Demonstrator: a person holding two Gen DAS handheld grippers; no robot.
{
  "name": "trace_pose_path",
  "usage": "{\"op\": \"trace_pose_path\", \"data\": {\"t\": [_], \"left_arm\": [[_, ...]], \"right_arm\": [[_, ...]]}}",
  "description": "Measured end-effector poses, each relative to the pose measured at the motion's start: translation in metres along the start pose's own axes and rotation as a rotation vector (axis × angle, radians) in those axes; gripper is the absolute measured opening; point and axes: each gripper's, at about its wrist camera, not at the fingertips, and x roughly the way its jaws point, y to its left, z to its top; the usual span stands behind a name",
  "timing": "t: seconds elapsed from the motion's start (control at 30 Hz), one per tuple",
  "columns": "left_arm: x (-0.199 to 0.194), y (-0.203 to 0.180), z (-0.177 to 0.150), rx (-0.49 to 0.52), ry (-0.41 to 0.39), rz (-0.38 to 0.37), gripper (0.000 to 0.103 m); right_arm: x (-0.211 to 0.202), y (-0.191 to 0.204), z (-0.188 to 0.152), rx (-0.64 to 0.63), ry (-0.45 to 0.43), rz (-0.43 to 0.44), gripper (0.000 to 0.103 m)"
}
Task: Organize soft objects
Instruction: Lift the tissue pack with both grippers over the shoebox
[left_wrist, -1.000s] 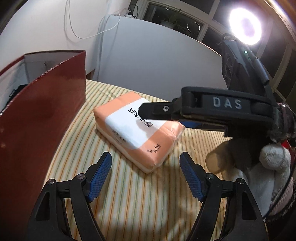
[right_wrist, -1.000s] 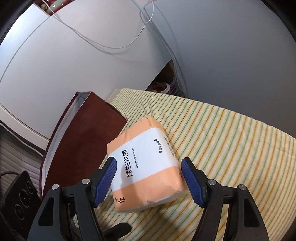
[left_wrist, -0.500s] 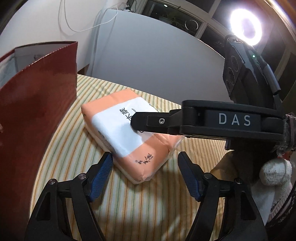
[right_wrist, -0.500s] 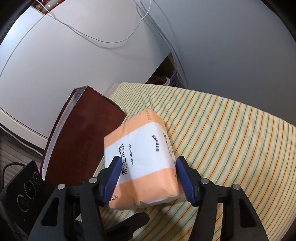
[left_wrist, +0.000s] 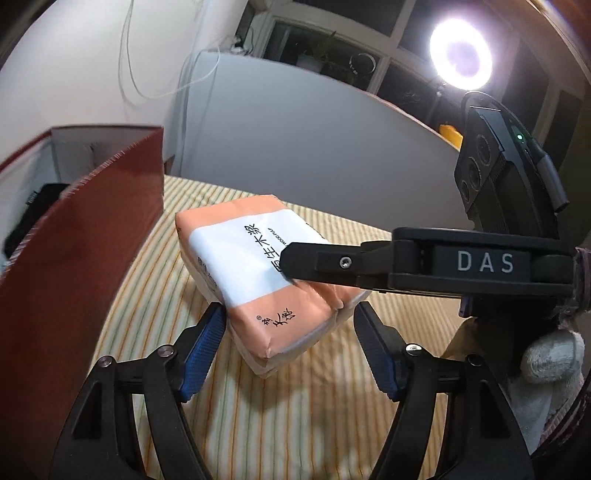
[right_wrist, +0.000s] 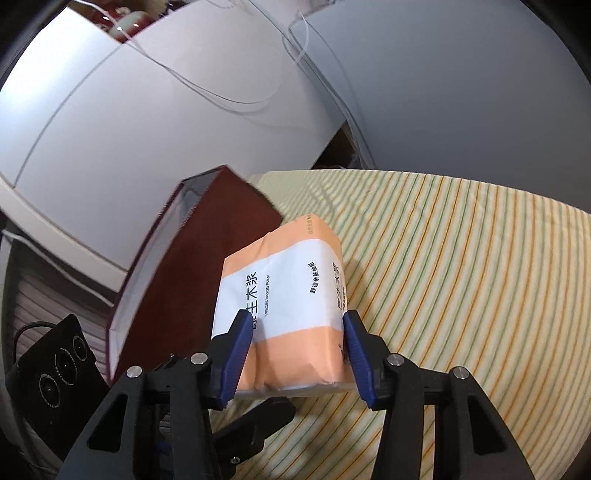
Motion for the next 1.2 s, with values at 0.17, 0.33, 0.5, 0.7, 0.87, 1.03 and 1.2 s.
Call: {"op": "trace_pose_path", "data": {"t": [0.17, 0.33, 0.5, 0.7, 0.87, 1.03, 1.2], "left_arm": [[-0.044, -0.011, -0.012, 0.03, -0.06, -0.014, 0.07], [-0.09, -0.009, -0.017, 0.035, -0.118, -0.034, 0.07], [-0.123, 0.004, -0.016, 0.035, -0.179, -0.013, 0.07], [-0.164, 0.026, -0.013, 0.032, -0.224, 0.023, 0.07], [-0.178, 0.049, -0.007, 0.025, -0.252, 0.064, 0.07], [-0.182, 0.071, -0.003, 0.012, -0.273, 0.104, 0.07], [-0.179, 0.088, 0.001, 0.011, -0.273, 0.143, 0.07]], "right_arm": [[-0.03, 0.034, -0.027, -0.05, -0.072, -0.003, 0.046], [-0.055, 0.07, -0.046, -0.096, -0.129, 0.009, 0.046], [-0.062, 0.118, -0.052, -0.178, -0.164, 0.018, 0.046], [-0.055, 0.163, -0.05, -0.259, -0.158, 0.053, 0.046], [-0.037, 0.194, -0.042, -0.296, -0.141, 0.09, 0.046], [-0.021, 0.216, -0.035, -0.331, -0.127, 0.104, 0.046], [0.0, 0.229, -0.025, -0.337, -0.109, 0.116, 0.046]]}}
